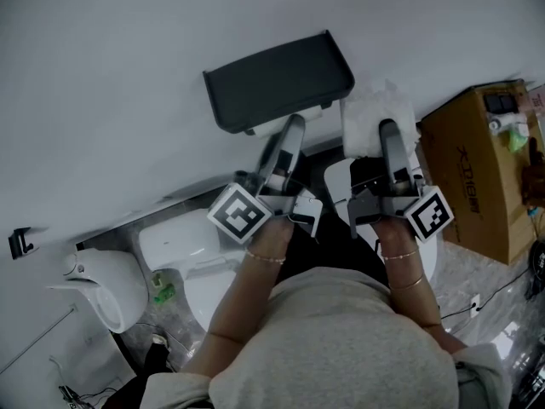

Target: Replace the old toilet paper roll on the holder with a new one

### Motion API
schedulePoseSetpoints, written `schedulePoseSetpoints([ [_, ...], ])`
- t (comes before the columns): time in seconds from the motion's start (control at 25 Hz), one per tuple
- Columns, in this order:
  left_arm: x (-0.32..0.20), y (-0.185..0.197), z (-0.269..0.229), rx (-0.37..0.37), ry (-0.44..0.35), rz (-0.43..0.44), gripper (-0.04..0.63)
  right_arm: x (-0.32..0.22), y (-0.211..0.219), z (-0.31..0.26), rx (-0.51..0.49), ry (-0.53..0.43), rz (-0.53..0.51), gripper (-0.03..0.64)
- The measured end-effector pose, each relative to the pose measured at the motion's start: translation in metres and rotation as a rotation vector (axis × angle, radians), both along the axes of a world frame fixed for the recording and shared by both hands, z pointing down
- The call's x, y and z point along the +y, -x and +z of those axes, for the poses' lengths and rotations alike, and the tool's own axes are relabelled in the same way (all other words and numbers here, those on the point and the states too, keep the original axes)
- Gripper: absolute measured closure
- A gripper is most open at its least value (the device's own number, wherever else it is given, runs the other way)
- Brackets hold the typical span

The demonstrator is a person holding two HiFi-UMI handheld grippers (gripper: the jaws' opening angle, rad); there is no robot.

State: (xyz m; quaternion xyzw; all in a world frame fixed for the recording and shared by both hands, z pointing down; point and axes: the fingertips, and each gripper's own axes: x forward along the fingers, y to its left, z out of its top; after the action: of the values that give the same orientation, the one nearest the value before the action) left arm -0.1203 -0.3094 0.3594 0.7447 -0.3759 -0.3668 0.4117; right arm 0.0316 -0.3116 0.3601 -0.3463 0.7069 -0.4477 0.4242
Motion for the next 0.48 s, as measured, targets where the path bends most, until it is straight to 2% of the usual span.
schedulePoseSetpoints([
  [0.48, -0.0018, -0.0074, -0.0037, 0.017, -0.015, 0.04, 0.407, -0.0002, 0.0018, -0.0045, -0.024, -0.026, 0.003, 0.176],
])
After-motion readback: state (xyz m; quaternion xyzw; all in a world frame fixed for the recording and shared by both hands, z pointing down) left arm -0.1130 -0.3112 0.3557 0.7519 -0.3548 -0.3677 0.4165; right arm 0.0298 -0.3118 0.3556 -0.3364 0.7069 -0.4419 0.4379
